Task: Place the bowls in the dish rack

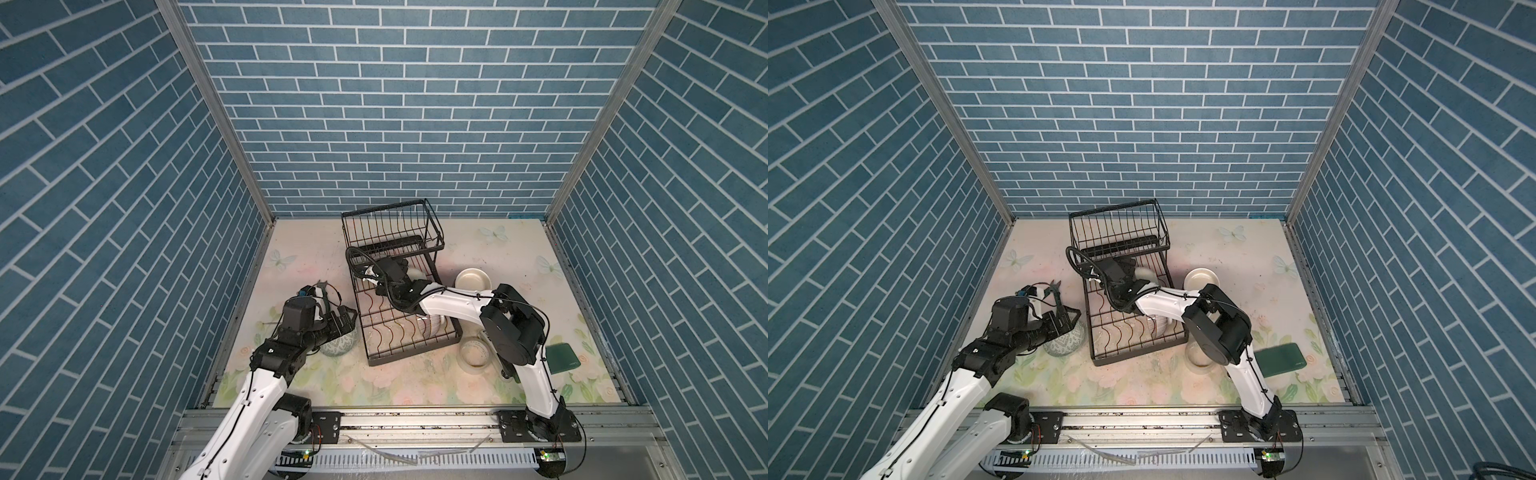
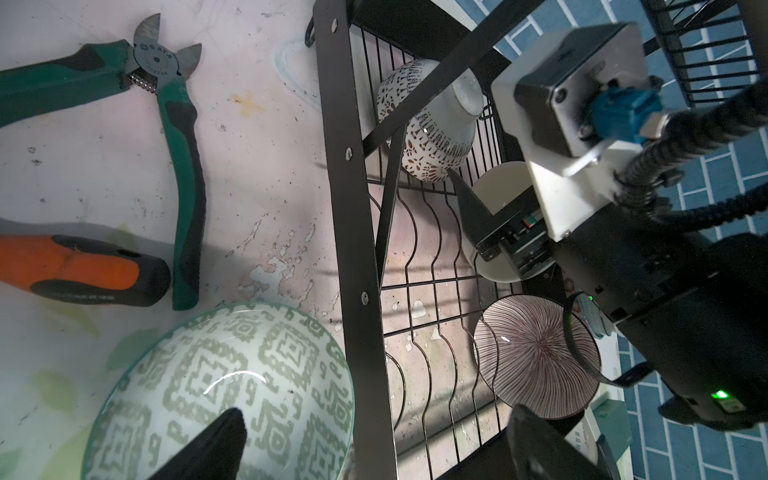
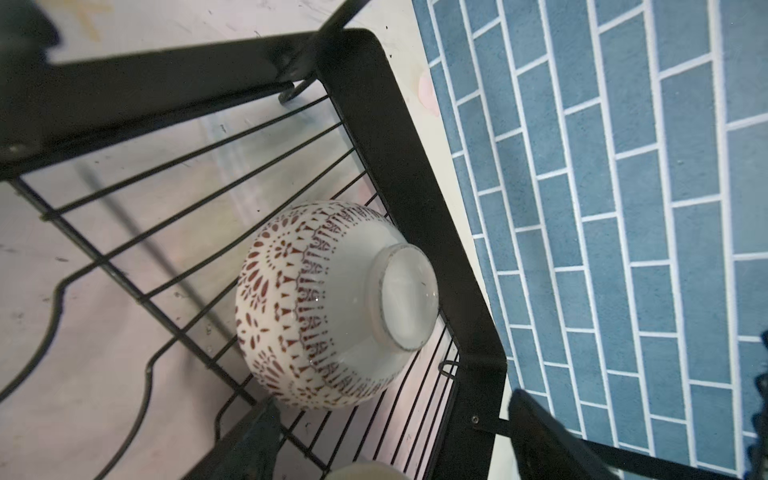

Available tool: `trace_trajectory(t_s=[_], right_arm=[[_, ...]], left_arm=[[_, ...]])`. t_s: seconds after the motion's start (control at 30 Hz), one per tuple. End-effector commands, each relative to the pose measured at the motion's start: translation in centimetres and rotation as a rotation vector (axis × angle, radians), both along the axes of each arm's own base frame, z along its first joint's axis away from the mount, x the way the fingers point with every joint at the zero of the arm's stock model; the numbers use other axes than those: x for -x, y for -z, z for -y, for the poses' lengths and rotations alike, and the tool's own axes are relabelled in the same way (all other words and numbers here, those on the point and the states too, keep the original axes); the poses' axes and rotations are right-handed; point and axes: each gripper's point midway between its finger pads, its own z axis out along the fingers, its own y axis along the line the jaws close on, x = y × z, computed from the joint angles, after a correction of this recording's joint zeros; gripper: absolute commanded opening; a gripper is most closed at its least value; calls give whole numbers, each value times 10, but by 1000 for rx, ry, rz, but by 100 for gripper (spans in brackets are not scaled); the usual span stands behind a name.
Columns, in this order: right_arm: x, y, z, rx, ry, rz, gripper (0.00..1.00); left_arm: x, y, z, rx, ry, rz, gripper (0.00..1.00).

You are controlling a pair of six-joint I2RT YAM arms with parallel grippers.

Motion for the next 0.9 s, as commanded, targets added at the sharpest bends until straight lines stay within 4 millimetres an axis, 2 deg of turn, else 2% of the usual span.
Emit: trace_trajectory(t_s=[0.0,0.13,0.23,0.27,0.5,0.73,0.87], right_arm=[[-6,-11,-19,-95,9,3,85],[-11,-11,-24,-136,26,15,85],[-13,-19,-28,-177,31,22,85],[-15,-6,-29,-166,39,14,85],[-27,-7,-34,-228,87,43,85],[-38,-3,-29,-264,156,80,85],[-45,-1,-18,-272,201,99,85]], left_arm=[[1,4,-2,-3,-5,-3,100],[1,4,-3,-6,-9,0,100],[1,4,-3,-7,-9,0,100],[0,4,-3,-7,-9,0,100],[1,4,-3,-12,-3,-2,100],[4,3,-5,-24,-2,-3,100],[4,2,-5,-26,-3,-1,100]])
